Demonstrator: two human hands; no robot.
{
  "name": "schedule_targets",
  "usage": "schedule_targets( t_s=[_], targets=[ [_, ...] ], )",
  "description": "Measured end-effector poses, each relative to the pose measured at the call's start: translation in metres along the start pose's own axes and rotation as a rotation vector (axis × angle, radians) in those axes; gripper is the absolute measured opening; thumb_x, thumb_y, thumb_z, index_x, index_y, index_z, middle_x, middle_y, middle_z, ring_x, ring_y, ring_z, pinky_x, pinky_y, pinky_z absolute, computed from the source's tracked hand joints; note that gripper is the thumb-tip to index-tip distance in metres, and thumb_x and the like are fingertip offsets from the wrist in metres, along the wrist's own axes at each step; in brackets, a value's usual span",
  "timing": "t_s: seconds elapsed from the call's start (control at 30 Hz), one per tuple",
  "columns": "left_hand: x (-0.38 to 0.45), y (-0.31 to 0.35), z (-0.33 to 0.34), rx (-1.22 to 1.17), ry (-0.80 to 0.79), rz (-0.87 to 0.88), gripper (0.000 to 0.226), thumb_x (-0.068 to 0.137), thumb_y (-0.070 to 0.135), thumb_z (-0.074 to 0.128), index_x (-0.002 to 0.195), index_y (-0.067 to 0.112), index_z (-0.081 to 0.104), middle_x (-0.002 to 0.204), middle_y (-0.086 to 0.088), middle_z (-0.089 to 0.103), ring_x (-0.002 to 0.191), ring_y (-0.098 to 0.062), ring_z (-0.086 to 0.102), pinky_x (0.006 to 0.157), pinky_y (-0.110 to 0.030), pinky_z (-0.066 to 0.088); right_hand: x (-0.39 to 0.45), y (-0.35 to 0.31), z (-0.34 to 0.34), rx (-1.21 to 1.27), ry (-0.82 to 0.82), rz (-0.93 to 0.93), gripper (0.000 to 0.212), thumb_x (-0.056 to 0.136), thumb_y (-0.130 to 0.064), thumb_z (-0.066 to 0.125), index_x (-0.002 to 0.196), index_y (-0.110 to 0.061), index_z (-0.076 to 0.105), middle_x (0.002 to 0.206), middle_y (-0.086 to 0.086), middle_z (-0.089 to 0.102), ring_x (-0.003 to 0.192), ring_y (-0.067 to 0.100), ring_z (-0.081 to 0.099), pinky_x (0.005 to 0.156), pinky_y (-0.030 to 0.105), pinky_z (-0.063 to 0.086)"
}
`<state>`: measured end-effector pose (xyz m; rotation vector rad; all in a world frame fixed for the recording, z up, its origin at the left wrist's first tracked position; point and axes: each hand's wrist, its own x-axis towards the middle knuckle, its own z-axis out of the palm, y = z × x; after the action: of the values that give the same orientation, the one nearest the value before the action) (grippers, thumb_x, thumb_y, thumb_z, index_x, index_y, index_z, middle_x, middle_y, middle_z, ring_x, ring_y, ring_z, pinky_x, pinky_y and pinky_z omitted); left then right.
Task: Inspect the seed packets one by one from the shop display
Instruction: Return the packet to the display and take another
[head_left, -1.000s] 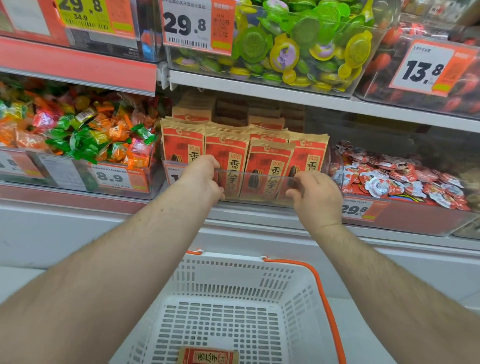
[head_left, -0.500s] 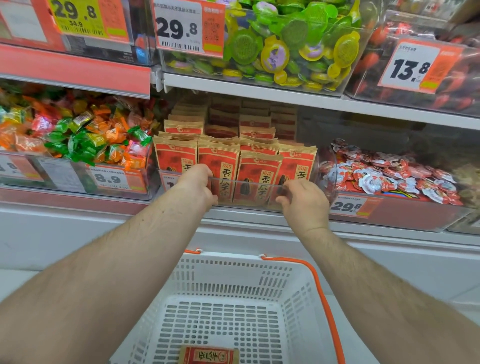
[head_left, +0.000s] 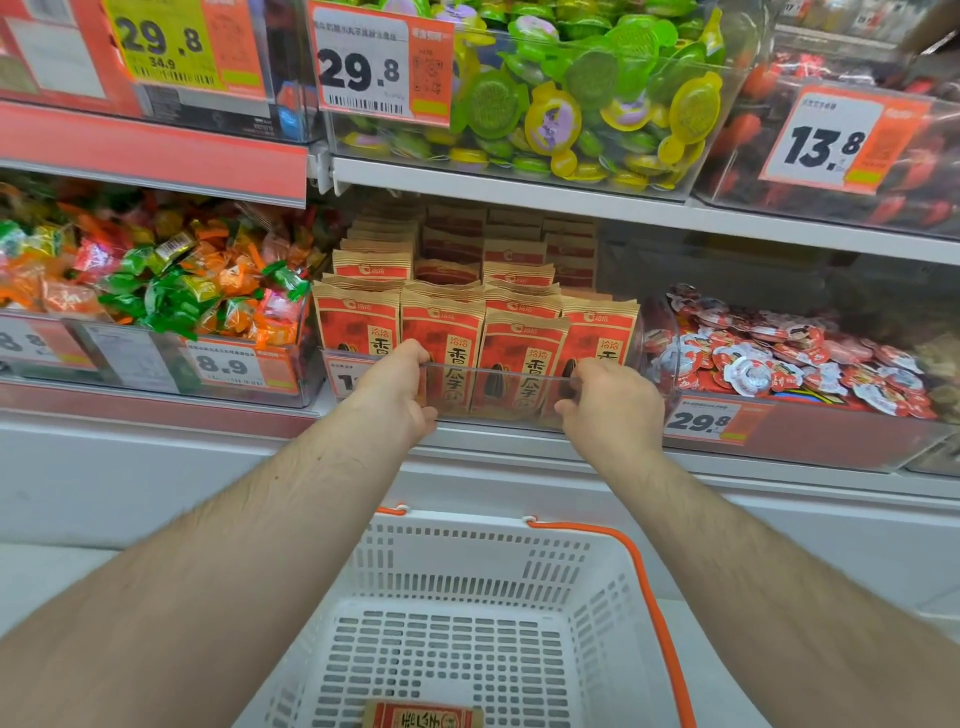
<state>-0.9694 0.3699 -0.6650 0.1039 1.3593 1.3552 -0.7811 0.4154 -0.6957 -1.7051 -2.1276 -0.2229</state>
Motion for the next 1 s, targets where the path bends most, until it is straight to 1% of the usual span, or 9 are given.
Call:
schedule_targets(
  t_s=[0.13, 0.23, 0.43, 0.57, 0.67, 0.8, 0.87, 0.93, 1.0],
  targets=[
    [0.001, 0.000, 0.001, 0.008, -0.014, 0.020, 0.013, 0.097, 0.020, 0.051, 0.109, 0.015, 0.052, 0.087, -0.007, 0.060, 0.089, -0.025, 0.060, 0.096, -0.045, 0.043, -0.002, -0.003, 0.001, -0.004, 0.013, 0.017, 0.021, 0.088, -0.038, 0.068, 0.099, -0.021, 0.062, 0.099, -0.003, 0.068, 0.093, 0.021, 0.062, 0.082, 0.036, 0.044],
    [-0.002, -0.006, 0.002, -0.016, 0.023, 0.062, 0.005, 0.097, 0.019, 0.054, 0.097, 0.017, 0.049, 0.081, -0.002, 0.049, 0.068, -0.016, 0.044, 0.103, -0.045, 0.040, -0.006, -0.004, 0.004, -0.002, 0.016, -0.002, 0.022, 0.088, -0.036, 0.067, 0.101, -0.020, 0.060, 0.100, -0.002, 0.068, 0.094, 0.022, 0.062, 0.080, 0.037, 0.049],
    [0.003, 0.001, 0.006, -0.059, -0.014, 0.067, 0.013, 0.090, 0.005, 0.044, 0.096, 0.016, 0.046, 0.090, -0.007, 0.067, 0.078, -0.022, 0.066, 0.060, -0.037, 0.047, -0.002, -0.004, -0.002, -0.015, -0.043, 0.014, 0.023, 0.089, -0.039, 0.066, 0.103, -0.021, 0.059, 0.102, -0.004, 0.066, 0.096, 0.020, 0.061, 0.081, 0.037, 0.050],
    [0.002, 0.010, 0.009, -0.039, 0.016, 0.074, 0.014, 0.094, 0.000, 0.037, 0.091, 0.011, 0.045, 0.093, -0.012, 0.065, 0.077, -0.025, 0.063, 0.070, -0.045, 0.050, -0.004, -0.003, 0.000, 0.044, -0.047, 0.050, 0.021, 0.089, -0.037, 0.066, 0.103, -0.022, 0.059, 0.103, -0.004, 0.066, 0.097, 0.019, 0.060, 0.080, 0.036, 0.050],
    [-0.006, 0.006, 0.008, -0.033, 0.020, 0.067, 0.015, 0.097, 0.006, 0.044, 0.110, 0.012, 0.049, 0.089, -0.008, 0.062, 0.073, -0.021, 0.060, 0.064, -0.044, 0.049, -0.007, -0.005, -0.002, 0.045, -0.062, 0.018, 0.025, 0.090, -0.040, 0.063, 0.106, -0.022, 0.058, 0.105, -0.004, 0.064, 0.098, 0.019, 0.059, 0.078, 0.035, 0.051],
    [-0.015, -0.013, 0.006, 0.080, 0.035, 0.039, 0.028, 0.092, 0.023, 0.065, 0.115, 0.013, 0.053, 0.118, -0.008, 0.056, 0.095, -0.025, 0.050, 0.106, -0.045, 0.038, -0.001, 0.003, -0.012, 0.064, -0.055, -0.033, 0.032, 0.088, -0.053, 0.055, 0.102, -0.026, 0.064, 0.102, -0.008, 0.062, 0.092, 0.015, 0.060, 0.072, 0.030, 0.049],
    [-0.014, -0.023, 0.007, 0.238, 0.185, 0.227, 0.050, 0.080, 0.031, 0.075, 0.120, 0.012, 0.053, 0.130, -0.008, 0.049, 0.105, -0.027, 0.047, 0.092, -0.041, 0.043, 0.009, 0.012, -0.023, 0.193, 0.134, -0.073, 0.027, 0.087, -0.041, 0.059, 0.097, -0.017, 0.068, 0.100, -0.001, 0.063, 0.088, 0.020, 0.060, 0.068, 0.029, 0.047],
    [-0.019, -0.024, 0.014, 0.574, 0.308, 0.726, 0.045, 0.074, 0.029, 0.077, 0.109, 0.015, 0.051, 0.115, 0.000, 0.043, 0.103, -0.020, 0.042, 0.091, -0.036, 0.040, 0.028, 0.021, -0.039, 0.257, 0.357, -0.146, 0.027, 0.077, -0.028, 0.060, 0.095, -0.009, 0.069, 0.097, 0.008, 0.062, 0.088, 0.028, 0.060, 0.070, 0.033, 0.047],
    [-0.023, -0.019, 0.025, 0.909, 0.303, 1.246, 0.046, 0.077, 0.030, 0.073, 0.115, 0.017, 0.051, 0.114, 0.003, 0.040, 0.108, -0.017, 0.036, 0.097, -0.033, 0.030, 0.057, 0.028, -0.055, 0.165, 0.213, -0.193, 0.047, 0.070, -0.029, 0.062, 0.112, -0.011, 0.065, 0.113, 0.009, 0.060, 0.104, 0.032, 0.057, 0.088, 0.040, 0.047]
  ],
)
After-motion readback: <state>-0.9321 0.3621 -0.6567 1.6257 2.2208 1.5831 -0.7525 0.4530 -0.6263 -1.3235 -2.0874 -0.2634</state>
